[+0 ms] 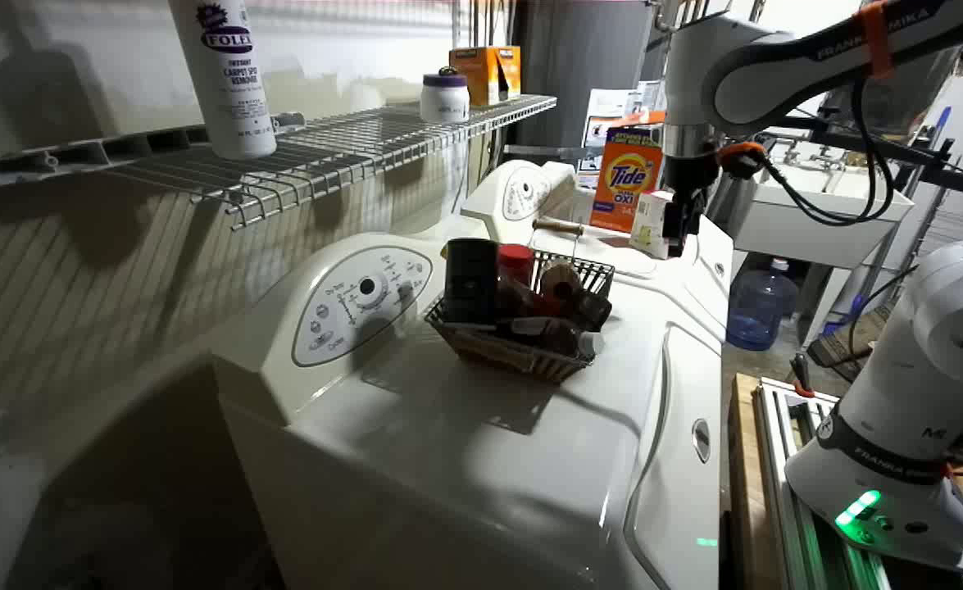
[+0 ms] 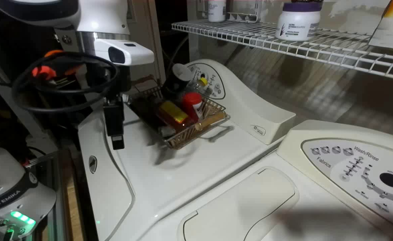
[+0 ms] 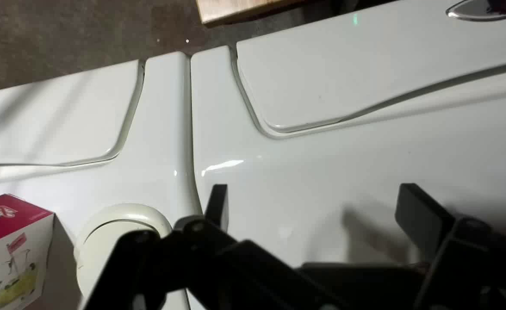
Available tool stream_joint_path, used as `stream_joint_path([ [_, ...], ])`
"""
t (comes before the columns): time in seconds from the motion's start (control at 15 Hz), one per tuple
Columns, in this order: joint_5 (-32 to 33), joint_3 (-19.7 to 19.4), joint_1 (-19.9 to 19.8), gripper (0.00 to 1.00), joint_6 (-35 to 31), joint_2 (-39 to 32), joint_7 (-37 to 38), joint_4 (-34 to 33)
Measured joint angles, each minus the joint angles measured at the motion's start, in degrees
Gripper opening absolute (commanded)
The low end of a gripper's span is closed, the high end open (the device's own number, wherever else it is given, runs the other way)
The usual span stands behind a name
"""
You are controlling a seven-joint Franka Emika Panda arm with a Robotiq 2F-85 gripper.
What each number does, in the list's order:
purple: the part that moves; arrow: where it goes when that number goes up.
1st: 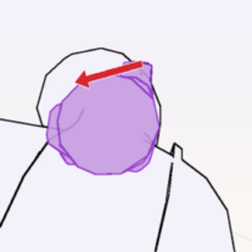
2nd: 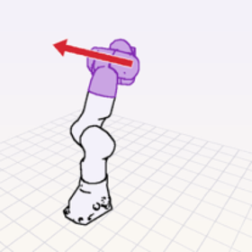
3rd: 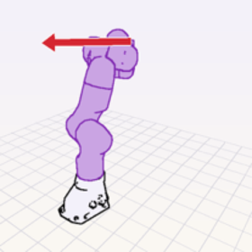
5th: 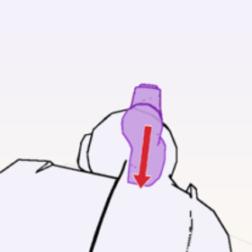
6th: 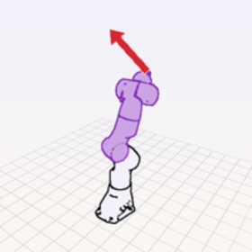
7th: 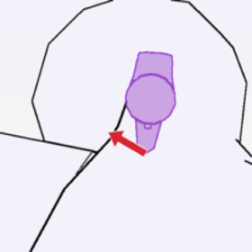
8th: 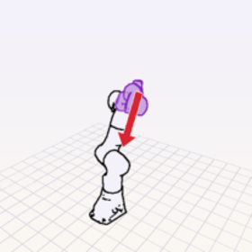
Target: Move the bottle from the basket to the bottom shelf
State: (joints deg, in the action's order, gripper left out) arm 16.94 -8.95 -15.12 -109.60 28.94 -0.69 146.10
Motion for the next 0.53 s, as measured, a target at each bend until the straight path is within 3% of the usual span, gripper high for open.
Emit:
stream_joint_path([
  [0.53,-1.14,0.08,0.45,1.00,0.00,0.04,1.58,-0.10],
])
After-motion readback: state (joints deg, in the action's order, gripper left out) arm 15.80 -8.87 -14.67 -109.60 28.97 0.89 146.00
